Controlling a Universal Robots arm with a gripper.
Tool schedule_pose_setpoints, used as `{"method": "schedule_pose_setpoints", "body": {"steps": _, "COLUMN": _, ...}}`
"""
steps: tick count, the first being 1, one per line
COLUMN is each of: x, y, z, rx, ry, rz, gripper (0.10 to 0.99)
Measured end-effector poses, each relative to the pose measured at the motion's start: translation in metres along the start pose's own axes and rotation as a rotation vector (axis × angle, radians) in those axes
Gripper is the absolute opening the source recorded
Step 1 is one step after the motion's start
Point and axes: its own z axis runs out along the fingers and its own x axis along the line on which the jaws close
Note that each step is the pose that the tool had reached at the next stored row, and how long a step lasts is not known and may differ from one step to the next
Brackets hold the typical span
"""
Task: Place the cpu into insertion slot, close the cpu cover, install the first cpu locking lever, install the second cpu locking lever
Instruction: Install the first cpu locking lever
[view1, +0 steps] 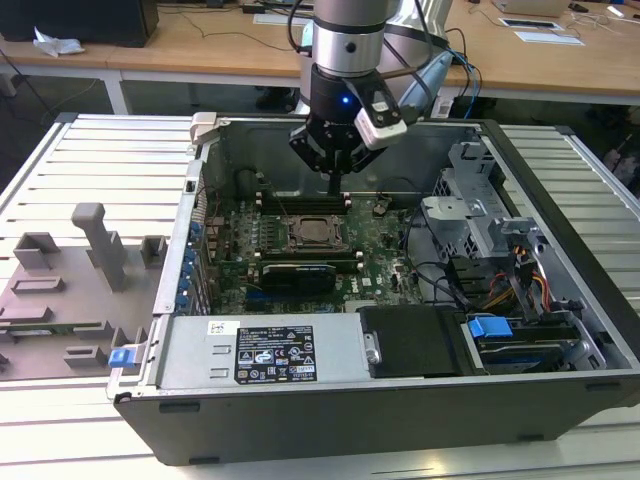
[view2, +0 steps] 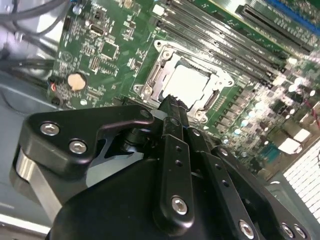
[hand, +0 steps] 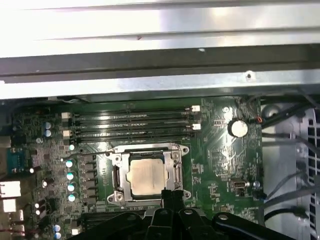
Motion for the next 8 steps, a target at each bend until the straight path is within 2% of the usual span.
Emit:
{"method": "schedule_pose_setpoints", "body": {"steps": 2, "x": 0.0, "y": 0.0, "z": 0.0, "rx": -0.001, "ry": -0.0007, "rz": -0.029, "gripper": 0.106}}
{"method": "schedule_pose_setpoints", "body": {"steps": 8, "x": 0.0005, "y": -0.0001, "z": 0.0, "rx": -0.001, "ry": -0.0007, "rz": -0.029, "gripper": 0.106}}
